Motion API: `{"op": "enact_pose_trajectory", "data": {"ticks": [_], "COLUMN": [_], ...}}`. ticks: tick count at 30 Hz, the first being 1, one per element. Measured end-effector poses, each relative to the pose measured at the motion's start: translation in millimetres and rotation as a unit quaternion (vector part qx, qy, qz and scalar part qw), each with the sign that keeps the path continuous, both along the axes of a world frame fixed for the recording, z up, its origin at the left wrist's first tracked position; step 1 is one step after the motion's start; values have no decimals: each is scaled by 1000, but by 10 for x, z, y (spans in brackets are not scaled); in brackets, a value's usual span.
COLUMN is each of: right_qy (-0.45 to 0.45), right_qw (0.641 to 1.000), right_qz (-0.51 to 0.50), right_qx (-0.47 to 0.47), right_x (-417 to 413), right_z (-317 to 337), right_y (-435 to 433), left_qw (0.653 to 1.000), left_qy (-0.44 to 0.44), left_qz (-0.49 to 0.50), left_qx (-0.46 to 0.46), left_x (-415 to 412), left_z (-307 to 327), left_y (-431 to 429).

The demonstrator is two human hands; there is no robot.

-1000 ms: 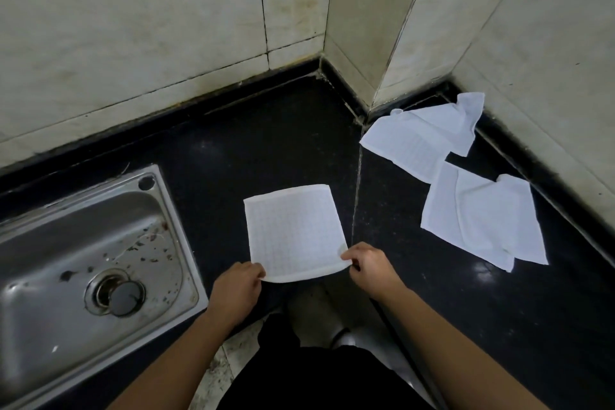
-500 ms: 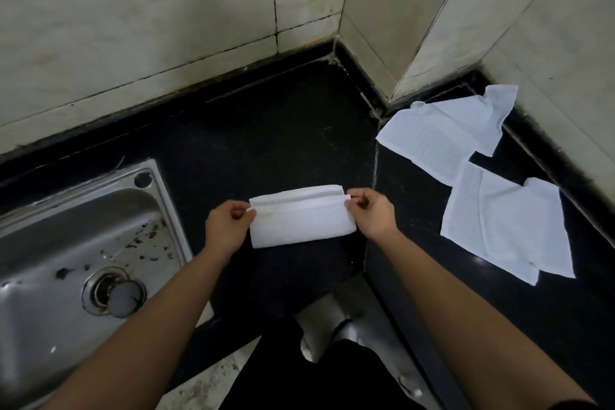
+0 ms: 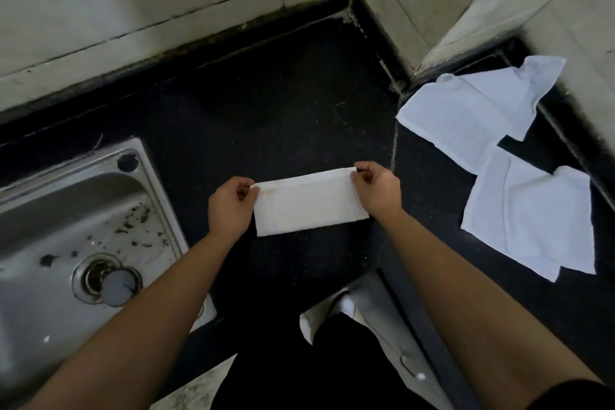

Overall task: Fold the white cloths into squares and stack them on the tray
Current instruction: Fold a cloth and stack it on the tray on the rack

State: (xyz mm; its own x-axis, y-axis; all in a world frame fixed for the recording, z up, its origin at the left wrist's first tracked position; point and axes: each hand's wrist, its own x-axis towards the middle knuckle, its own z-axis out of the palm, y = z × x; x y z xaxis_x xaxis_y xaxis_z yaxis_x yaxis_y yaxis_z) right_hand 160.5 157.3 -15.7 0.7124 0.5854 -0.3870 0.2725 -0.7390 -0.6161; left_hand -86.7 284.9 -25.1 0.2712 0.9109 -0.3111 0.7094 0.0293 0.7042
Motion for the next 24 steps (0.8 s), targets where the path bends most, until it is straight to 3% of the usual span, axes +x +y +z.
{"op": "enact_pose_trajectory", "data": {"ticks": [5, 7, 9, 11, 16, 19, 24], "right_qy": [-44, -124, -231, -277, -266, -262, -271], "right_qw": [998, 989, 957, 919, 873, 868, 864], "right_qz": [34, 81, 176, 279, 402, 410, 407], "right_qx": [-16, -11, -13, -18, -73, -101, -121], "right_x": [-47, -107, -194, -315, -622, -655, -555], "right_z": [-7, 19, 33, 21, -178, -316, -385], "right_y": [-14, -64, -119, -143, -20, 22, -97], "left_qw": [1000, 993, 970, 940, 891, 869, 863], "left_qy": [3, 25, 69, 112, 198, 231, 235], "left_qz": [-11, -40, -106, -202, -344, -382, -393], "left_qx": [28, 106, 209, 251, 220, 214, 212], "left_x": [-29, -71, -106, -110, -40, -70, -143], "left_z": [-24, -32, -42, -60, -169, -271, -353], "left_y": [-37, -108, -188, -250, -349, -317, -306]}}
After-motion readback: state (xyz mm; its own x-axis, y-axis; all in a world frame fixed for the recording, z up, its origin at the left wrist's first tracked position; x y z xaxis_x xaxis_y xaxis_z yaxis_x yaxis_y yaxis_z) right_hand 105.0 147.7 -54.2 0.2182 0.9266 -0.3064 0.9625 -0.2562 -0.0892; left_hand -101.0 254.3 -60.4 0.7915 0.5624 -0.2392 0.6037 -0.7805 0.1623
